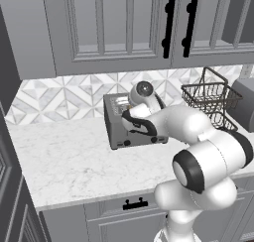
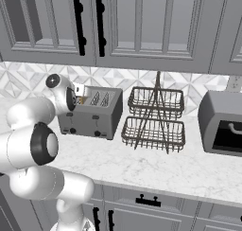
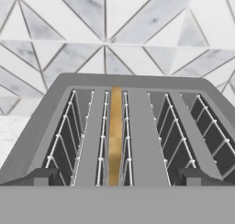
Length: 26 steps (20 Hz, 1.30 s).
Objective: Start the toaster. Once the lever pops up, take the bread to the plate on the dining counter.
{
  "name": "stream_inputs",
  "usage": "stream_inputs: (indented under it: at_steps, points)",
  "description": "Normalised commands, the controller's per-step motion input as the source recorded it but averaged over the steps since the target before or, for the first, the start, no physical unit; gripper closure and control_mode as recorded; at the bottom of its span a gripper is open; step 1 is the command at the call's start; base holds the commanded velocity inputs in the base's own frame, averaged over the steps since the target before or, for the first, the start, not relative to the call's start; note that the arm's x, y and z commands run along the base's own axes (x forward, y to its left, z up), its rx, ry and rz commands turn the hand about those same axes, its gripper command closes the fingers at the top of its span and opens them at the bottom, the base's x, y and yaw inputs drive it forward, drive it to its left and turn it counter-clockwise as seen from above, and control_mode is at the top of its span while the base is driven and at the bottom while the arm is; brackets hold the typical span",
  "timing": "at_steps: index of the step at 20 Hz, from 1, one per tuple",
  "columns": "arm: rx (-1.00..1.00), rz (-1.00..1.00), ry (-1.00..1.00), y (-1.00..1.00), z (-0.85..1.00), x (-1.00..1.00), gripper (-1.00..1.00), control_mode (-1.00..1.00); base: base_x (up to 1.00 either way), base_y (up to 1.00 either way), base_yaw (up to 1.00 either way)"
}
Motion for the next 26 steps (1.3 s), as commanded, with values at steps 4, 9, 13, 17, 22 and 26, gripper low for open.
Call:
stream_inputs:
  at_steps: [4, 9, 13, 17, 22, 26]
  points:
    - [0.0, 0.0, 0.0, 0.03, -0.09, 0.09, -1.0, -1.0, 0.0, 0.0, 0.0]
    - [-0.01, 0.0, 0.0, 0.08, -0.12, 0.12, -1.0, -1.0, 0.0, 0.0, 0.0]
    - [-0.01, 0.0, 0.0, 0.06, -0.12, 0.14, -1.0, -1.0, 0.0, 0.0, 0.0]
    - [0.0, 0.0, 0.0, 0.0, -0.15, 0.18, -1.0, -1.0, 0.0, 0.0, 0.0]
    - [0.0, 0.0, 0.0, 0.0, -0.14, 0.17, -1.0, -1.0, 0.0, 0.0, 0.0]
    - [0.0, 0.0, 0.0, 0.0, -0.12, 0.15, -1.0, -1.0, 0.0, 0.0, 0.0]
